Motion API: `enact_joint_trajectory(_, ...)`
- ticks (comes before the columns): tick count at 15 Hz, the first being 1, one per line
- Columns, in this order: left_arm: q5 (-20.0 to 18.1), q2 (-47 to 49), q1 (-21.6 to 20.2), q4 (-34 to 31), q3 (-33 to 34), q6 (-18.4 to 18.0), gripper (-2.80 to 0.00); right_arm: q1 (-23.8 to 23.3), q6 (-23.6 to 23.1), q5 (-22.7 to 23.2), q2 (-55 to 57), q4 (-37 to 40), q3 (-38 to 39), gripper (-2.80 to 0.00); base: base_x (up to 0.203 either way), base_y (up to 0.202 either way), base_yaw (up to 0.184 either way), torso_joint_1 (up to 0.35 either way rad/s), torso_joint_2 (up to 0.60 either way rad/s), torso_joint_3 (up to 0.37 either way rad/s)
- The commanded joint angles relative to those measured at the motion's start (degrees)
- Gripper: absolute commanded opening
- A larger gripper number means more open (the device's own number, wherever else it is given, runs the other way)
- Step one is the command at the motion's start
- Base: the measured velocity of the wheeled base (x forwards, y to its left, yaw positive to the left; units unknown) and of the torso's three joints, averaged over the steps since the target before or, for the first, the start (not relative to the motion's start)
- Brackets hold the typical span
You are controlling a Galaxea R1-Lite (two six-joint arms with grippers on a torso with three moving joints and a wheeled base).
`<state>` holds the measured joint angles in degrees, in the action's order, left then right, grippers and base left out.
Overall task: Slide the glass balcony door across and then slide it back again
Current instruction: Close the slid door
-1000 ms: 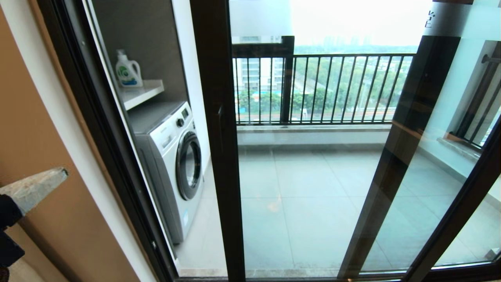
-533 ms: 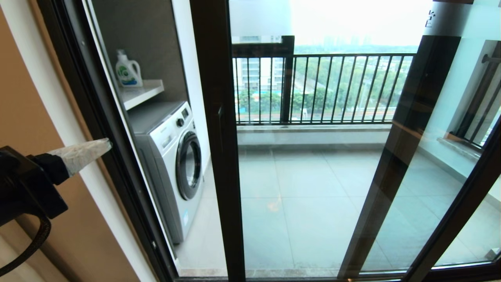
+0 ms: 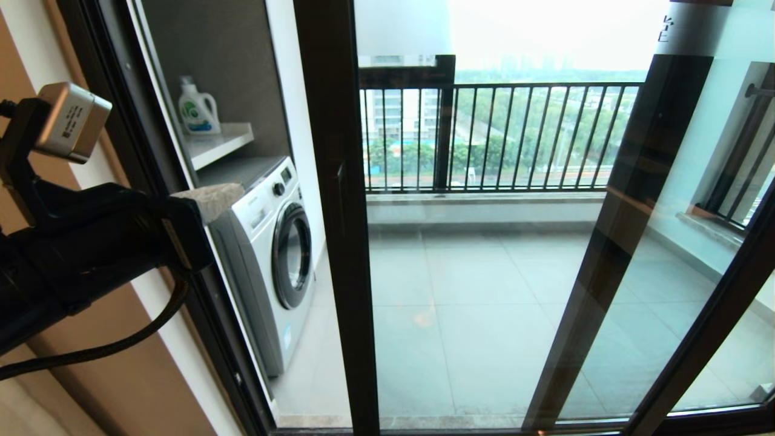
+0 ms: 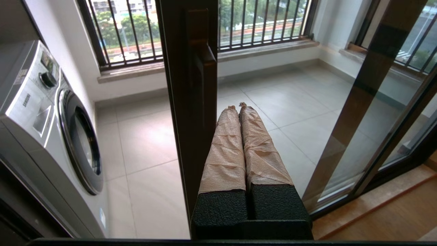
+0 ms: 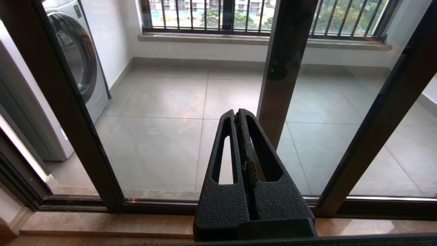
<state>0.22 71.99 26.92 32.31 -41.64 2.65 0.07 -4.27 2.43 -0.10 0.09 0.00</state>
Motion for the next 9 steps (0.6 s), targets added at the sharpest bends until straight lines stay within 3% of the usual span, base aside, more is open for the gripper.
enact_joint_trajectory(1, 1.1, 4.38, 1.8, 0.28, -1.79, 0.07, -2.8, 0.01, -0.04, 0.04, 0.01, 0.0, 0.18, -2.8, 0.0, 0.0, 0.0, 0.0, 0.0, 0.0)
enact_joint_trajectory(9, 3.4, 19.24, 4.49, 4.27, -9.37, -0.11, -2.8, 0.01, -0.12, 0.04, 0.01, 0.0, 0.18, -2.8, 0.0, 0.0, 0.0, 0.0, 0.0, 0.0)
